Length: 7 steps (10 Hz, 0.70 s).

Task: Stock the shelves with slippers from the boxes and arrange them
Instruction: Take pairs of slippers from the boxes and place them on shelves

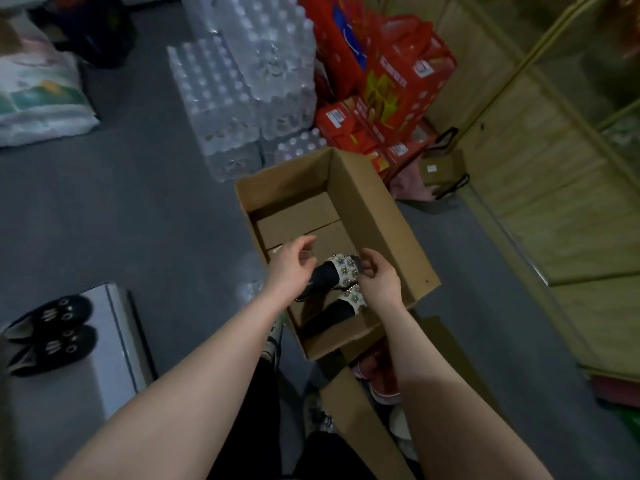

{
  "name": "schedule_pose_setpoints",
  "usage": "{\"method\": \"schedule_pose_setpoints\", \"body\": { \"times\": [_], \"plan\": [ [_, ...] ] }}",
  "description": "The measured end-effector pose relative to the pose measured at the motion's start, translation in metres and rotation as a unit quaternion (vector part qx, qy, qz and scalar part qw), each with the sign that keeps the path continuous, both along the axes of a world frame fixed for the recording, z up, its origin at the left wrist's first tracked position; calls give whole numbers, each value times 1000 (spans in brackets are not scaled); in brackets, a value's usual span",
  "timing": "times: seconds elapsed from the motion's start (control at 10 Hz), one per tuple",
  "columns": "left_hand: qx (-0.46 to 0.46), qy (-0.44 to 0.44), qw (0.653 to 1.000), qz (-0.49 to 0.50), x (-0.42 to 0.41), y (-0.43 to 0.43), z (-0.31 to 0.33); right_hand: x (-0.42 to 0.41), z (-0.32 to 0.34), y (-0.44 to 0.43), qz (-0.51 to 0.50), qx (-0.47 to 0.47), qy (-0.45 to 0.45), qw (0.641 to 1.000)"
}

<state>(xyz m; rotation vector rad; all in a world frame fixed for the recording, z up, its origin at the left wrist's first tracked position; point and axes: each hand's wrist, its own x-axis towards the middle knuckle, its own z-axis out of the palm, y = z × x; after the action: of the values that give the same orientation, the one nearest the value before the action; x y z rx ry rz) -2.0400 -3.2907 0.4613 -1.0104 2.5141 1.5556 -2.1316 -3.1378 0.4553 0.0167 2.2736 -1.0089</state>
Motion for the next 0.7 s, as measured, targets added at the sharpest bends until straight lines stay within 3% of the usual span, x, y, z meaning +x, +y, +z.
{"method": "schedule_pose_setpoints", "body": {
  "times": [0.3, 0.6, 0.7],
  "plan": [
    [45, -113, 984, -128, -57, -44, -71, -34, -70, -20, -45, 129, -66, 988],
    [146, -219, 958, -114, -60, -13, -156, -41, -143, -10, 5, 194, -132, 972],
    [174, -242, 950, -93, -55, 1, -181, -43, -189, -4, 122, 253, -118, 953]
  ]
}}
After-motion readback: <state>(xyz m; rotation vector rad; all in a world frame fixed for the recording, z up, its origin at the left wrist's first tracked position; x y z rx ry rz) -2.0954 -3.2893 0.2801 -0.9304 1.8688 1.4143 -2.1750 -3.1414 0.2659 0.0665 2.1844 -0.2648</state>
